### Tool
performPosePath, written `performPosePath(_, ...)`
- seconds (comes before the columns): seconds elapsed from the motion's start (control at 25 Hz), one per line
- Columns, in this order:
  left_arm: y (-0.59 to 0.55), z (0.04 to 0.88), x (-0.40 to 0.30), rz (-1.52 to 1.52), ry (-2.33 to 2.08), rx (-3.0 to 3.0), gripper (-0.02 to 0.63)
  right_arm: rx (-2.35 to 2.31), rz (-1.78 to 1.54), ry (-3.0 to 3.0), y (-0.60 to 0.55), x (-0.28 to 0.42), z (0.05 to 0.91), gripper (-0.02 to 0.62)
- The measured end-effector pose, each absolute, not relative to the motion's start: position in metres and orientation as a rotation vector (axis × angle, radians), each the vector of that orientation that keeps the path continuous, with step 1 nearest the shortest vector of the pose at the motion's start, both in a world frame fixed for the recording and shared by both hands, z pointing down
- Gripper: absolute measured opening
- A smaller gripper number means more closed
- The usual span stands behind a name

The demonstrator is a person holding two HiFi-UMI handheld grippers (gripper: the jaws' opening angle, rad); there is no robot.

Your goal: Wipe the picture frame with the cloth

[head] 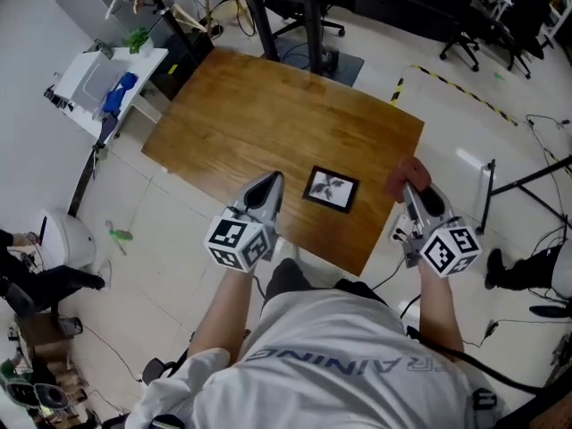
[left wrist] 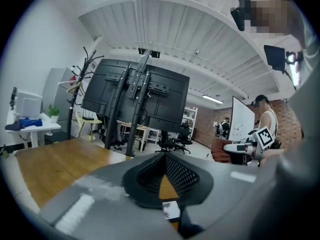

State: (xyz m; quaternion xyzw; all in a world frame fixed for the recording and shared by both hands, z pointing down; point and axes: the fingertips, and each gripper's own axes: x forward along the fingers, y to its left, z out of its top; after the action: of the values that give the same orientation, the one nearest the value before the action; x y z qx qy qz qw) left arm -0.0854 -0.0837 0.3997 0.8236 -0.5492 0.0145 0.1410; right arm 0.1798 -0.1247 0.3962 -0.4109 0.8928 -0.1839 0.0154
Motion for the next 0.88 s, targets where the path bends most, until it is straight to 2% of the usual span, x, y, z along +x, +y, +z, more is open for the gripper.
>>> performPosePath(0.4,-0.151,0.44,-0.104,0.162,-1.218,2.533,0.003,-1.643,-0.621,2.536,-0.136,0.146,0.407,0.121)
performPosePath(0.64,-0.155,0.457,-0.103,0.158,-1.114,2.547,0.003,-1.668,-0.676,2.539,-0.141,0.125,0.418,0.121)
performPosePath(0.88,-0.141,0.517,-0.083,0.291,-1.054,2.464,0.003,-1.537,-0.882,2.656,-0.162,0.088,0.467,0.121)
